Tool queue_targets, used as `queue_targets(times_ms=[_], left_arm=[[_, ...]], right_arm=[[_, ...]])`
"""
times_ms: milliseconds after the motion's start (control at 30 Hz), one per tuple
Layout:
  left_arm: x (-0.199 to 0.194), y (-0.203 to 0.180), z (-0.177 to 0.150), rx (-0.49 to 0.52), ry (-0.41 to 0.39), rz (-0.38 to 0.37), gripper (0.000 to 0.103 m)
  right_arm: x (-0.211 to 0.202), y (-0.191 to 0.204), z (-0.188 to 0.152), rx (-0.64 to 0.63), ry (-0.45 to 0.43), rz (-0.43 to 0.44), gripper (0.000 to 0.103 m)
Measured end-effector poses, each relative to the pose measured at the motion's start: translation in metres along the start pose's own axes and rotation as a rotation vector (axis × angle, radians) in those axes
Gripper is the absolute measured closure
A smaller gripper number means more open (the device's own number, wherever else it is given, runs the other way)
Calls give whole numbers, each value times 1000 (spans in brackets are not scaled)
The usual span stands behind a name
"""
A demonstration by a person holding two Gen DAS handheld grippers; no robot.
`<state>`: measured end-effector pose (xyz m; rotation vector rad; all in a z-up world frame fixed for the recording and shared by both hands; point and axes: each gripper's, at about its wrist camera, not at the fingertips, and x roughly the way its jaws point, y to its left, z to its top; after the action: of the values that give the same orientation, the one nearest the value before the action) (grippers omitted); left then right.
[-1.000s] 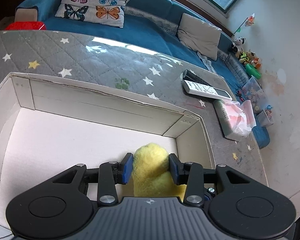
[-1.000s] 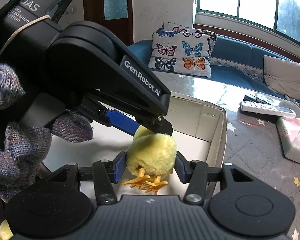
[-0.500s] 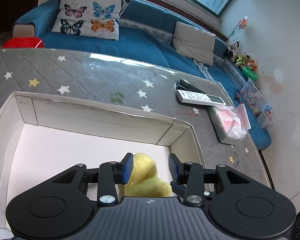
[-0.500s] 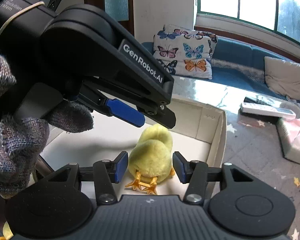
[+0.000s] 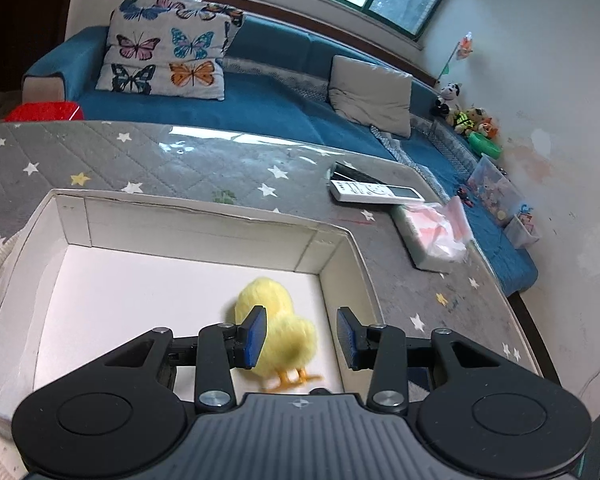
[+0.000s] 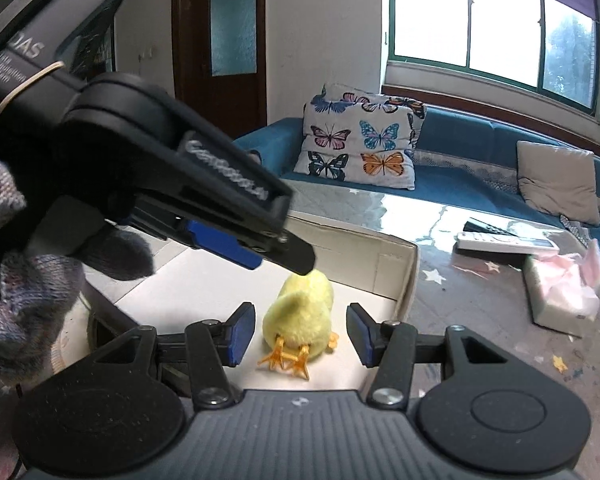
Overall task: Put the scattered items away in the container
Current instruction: 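Withdraw both grippers and close them together on the green clay bag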
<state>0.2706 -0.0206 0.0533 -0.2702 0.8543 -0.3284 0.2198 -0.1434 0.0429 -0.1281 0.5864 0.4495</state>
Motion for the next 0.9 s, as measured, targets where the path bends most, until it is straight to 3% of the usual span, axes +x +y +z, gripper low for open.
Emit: queue_targets(times_ms=[67, 300, 400, 900], left_arm=[[-7, -5, -7, 12, -9, -4, 62], [-30, -20, -33, 71, -45, 7, 62], [-35, -24, -44, 86, -39, 1, 62], [-8, -41, -84, 106, 93, -54, 62]], right_arm=[[-10, 0, -5, -1, -8, -5, 43], [-42, 0, -23, 0, -30, -26, 41], [-52, 2, -34, -4, -28, -33, 32], [-59, -3, -95, 42, 68, -29, 25]])
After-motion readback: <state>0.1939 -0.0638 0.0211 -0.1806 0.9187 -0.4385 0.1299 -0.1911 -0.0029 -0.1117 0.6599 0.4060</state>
